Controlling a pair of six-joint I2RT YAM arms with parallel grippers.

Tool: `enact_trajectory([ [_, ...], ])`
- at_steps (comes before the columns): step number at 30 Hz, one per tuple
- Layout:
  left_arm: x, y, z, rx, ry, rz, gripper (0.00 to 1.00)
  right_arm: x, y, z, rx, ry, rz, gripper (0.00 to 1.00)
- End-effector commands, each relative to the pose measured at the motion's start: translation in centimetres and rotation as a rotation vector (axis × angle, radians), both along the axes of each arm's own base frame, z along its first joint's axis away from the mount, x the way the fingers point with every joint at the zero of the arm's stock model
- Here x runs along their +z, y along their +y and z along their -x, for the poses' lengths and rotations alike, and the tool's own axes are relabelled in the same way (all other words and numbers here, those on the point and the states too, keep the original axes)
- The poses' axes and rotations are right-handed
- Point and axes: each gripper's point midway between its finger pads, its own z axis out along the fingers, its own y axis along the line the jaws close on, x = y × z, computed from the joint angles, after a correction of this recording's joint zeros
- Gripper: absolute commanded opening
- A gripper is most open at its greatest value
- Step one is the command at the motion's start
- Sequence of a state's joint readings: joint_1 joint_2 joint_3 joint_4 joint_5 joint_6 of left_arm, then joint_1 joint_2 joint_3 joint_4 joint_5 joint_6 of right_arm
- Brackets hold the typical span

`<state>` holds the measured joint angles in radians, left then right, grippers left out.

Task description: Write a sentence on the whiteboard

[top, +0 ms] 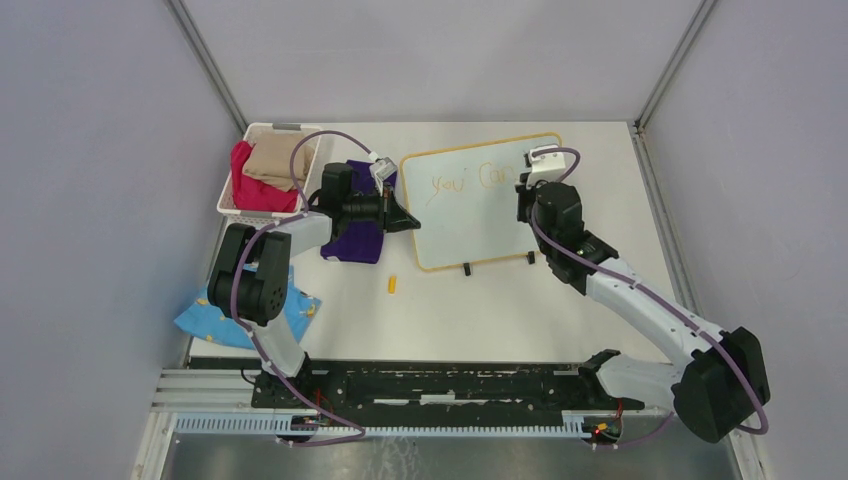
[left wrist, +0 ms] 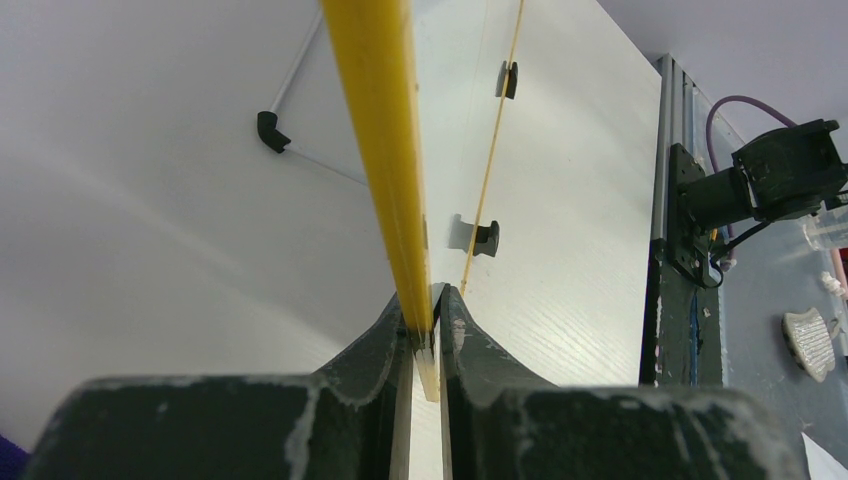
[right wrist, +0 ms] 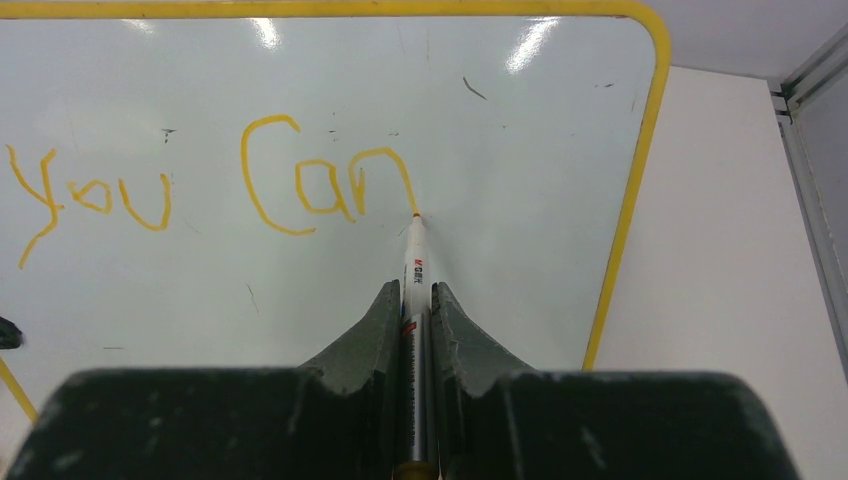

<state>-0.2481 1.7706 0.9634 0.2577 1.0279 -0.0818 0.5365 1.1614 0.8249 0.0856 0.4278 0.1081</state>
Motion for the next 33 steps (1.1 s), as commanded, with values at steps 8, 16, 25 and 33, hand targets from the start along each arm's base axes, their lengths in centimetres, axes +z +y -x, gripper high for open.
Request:
enact_trajectory([
  [8,-1.8,0.9,-1.5,0.060,-0.088,-0.113,0.02,8.6,2.1,2.6,0.075,-0.189,-0.034,0.00],
  [16,-1.9,0.9,-1.4,0.060,-0.087,-0.119,0.02,5.1,8.2,7.0,0.271,-0.165,0.037,0.00],
  [25,-2.2,0.9,-1.5,0.061,-0.083,-0.122,0.02,-1.7,12.7,10.2,0.431,-0.060,0.058,0.00],
  [33,-2.3,0.8,-1.4,0.060,-0.081,-0.122,0.02,-2.2,13.6,9.4,0.401,-0.056,0.040,0.00],
])
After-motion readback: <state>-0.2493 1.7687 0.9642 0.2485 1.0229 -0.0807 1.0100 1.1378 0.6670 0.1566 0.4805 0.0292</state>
